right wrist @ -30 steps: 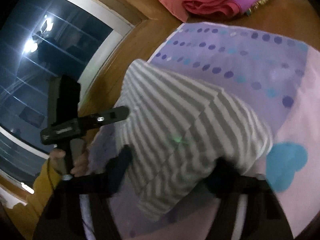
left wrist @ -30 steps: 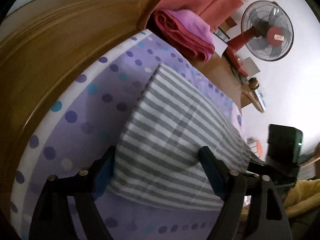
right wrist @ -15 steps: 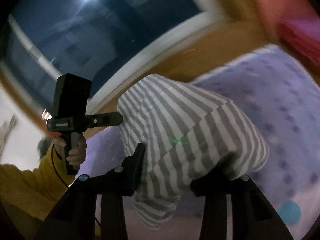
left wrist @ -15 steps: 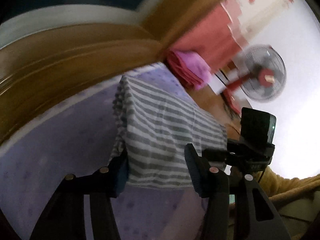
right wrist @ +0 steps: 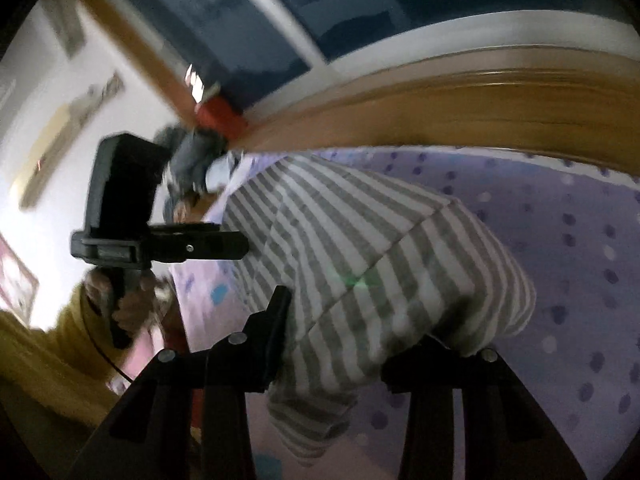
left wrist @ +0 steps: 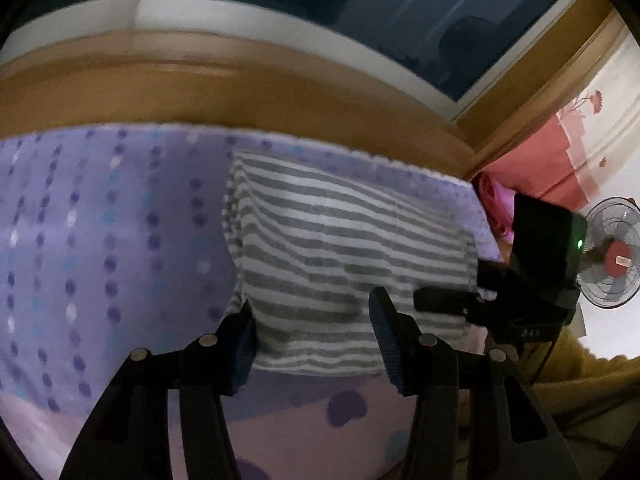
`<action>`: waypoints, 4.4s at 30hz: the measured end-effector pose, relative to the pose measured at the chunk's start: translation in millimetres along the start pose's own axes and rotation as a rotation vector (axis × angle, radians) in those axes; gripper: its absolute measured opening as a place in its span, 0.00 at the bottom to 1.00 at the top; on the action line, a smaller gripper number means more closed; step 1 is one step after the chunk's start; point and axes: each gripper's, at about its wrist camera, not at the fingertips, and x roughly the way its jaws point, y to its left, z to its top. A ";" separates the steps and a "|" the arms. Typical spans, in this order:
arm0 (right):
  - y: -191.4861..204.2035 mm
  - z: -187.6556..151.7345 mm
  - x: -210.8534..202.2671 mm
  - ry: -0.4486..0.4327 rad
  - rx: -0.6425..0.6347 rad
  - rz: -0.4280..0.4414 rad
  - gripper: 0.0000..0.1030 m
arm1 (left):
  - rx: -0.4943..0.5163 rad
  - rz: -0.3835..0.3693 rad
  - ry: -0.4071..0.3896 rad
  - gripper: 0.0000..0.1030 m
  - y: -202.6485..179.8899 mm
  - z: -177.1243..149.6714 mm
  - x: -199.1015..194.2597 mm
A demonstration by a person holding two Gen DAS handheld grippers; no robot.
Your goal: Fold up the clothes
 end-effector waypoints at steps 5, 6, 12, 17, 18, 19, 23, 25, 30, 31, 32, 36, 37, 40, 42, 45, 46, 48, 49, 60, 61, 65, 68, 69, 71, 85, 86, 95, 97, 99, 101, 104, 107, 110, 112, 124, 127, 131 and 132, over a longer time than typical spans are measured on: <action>-25.0 -6.3 32.0 0.091 -0.031 -0.144 0.48 | -0.007 0.016 0.102 0.51 10.0 -30.9 27.4; -29.1 -8.6 28.6 0.080 0.004 -0.157 0.49 | 0.012 0.028 0.112 0.51 8.1 -34.3 25.3; -38.9 -29.0 -44.9 -0.164 0.211 -0.202 0.57 | 0.087 0.060 0.065 0.51 1.4 -25.8 -14.6; -79.3 -33.2 -43.7 -0.314 0.511 -0.179 0.58 | 0.152 -0.004 -0.027 0.51 -4.2 15.7 -12.3; -90.2 -31.4 -34.8 -0.323 0.576 -0.152 0.57 | 0.160 -0.012 -0.022 0.51 -4.9 21.9 -3.7; -99.2 -29.1 -26.0 -0.328 0.631 -0.114 0.55 | 0.169 -0.010 -0.009 0.51 -5.7 27.9 10.1; -110.4 -19.8 -9.4 -0.352 0.701 -0.097 0.11 | 0.184 0.054 0.059 0.51 -3.0 27.7 55.8; -114.2 -25.4 -17.8 -0.380 0.715 -0.183 0.07 | 0.193 0.060 0.048 0.51 1.8 19.3 58.8; -125.6 -50.2 -52.2 -0.428 0.775 -0.263 0.10 | 0.115 0.046 0.036 0.51 16.1 10.0 31.2; -118.4 -50.2 -53.7 -0.408 0.751 -0.237 0.11 | 0.098 0.044 0.029 0.51 20.4 7.4 23.4; -107.0 -47.1 -51.3 -0.379 0.711 -0.225 0.16 | 0.080 0.042 0.022 0.52 24.9 4.7 15.6; -61.0 -42.4 -40.6 -0.299 0.569 -0.266 0.80 | 0.023 0.029 0.025 0.65 36.9 -5.0 9.1; -54.0 -41.4 -37.1 -0.287 0.541 -0.268 0.80 | 0.009 0.023 0.026 0.65 38.8 -6.8 11.6; -41.5 -34.1 -24.6 -0.193 0.467 -0.274 0.80 | -0.031 0.007 0.031 0.65 44.5 -12.4 19.2; -38.9 -30.0 -12.7 -0.129 0.435 -0.292 0.80 | -0.046 -0.022 0.023 0.65 43.8 -13.0 26.4; -40.6 -27.3 8.0 -0.059 0.394 -0.285 0.80 | -0.070 -0.037 0.029 0.65 39.7 -11.3 40.8; -41.7 -27.1 14.4 -0.036 0.385 -0.282 0.80 | -0.078 -0.038 0.032 0.65 38.6 -10.9 44.7; -42.9 -27.2 24.6 -0.002 0.358 -0.285 0.83 | -0.094 -0.042 0.038 0.69 36.4 -10.1 52.5; -41.1 -27.1 26.1 -0.006 0.323 -0.297 0.84 | -0.102 -0.043 0.041 0.71 35.3 -9.7 56.4; -28.5 -30.8 29.6 -0.089 0.228 -0.221 0.42 | -0.100 -0.012 0.037 0.53 18.9 -8.3 56.7; -28.2 -31.3 27.1 -0.093 0.227 -0.213 0.42 | -0.097 -0.011 0.033 0.52 18.6 -7.8 53.5; -18.6 -25.8 26.8 -0.096 0.236 -0.213 0.42 | -0.081 -0.012 0.013 0.52 17.8 -5.5 38.9; -6.2 -20.1 31.6 -0.089 0.236 -0.203 0.42 | -0.071 -0.014 -0.002 0.52 23.3 -5.1 24.9; -0.8 -18.3 34.1 -0.092 0.234 -0.206 0.42 | -0.070 -0.016 -0.005 0.52 26.8 -5.5 20.7; 10.3 -14.5 39.4 -0.097 0.231 -0.214 0.42 | -0.065 -0.023 -0.011 0.52 37.5 -6.9 9.6; 135.0 17.1 125.4 -0.167 0.219 -0.320 0.42 | 0.055 -0.021 -0.049 0.52 128.6 -21.7 -82.2; 142.4 18.4 131.4 -0.166 0.210 -0.321 0.42 | 0.048 -0.017 -0.055 0.52 134.8 -23.0 -88.3; 177.4 52.1 176.3 -0.139 0.084 -0.242 0.42 | -0.034 0.069 -0.132 0.52 176.7 -27.9 -130.2; 182.6 58.5 188.1 -0.144 0.054 -0.208 0.42 | -0.021 0.112 -0.145 0.52 186.4 -28.6 -139.1; 188.3 64.7 203.9 -0.131 0.051 -0.185 0.42 | -0.033 0.137 -0.152 0.52 198.4 -30.1 -145.5; 194.4 71.7 220.4 -0.118 0.056 -0.164 0.42 | -0.053 0.147 -0.162 0.52 215.4 -30.6 -152.6; 209.8 81.9 242.9 -0.117 0.015 -0.169 0.42 | -0.062 0.147 -0.173 0.52 240.3 -27.1 -163.1; 222.3 94.7 265.9 -0.131 0.001 -0.183 0.42 | -0.027 0.159 -0.173 0.52 262.0 -20.4 -171.9; 234.0 108.1 291.1 -0.148 0.007 -0.215 0.42 | 0.031 0.176 -0.159 0.52 281.9 -11.1 -180.1; 239.8 113.4 309.5 -0.153 0.037 -0.220 0.42 | 0.075 0.187 -0.147 0.52 293.9 -8.3 -183.6; 237.4 90.5 355.9 -0.081 0.163 -0.349 0.52 | 0.085 0.112 0.002 0.52 356.3 -44.4 -169.2; 250.8 88.2 336.5 -0.075 0.127 -0.414 0.52 | 0.099 0.204 -0.037 0.52 361.2 -50.2 -201.7; 268.6 95.7 308.6 -0.162 0.087 -0.464 0.52 | 0.134 0.203 -0.117 0.52 352.5 -38.6 -230.1; 271.7 101.3 305.8 -0.193 0.072 -0.467 0.53 | 0.153 0.197 -0.133 0.52 347.4 -31.1 -227.7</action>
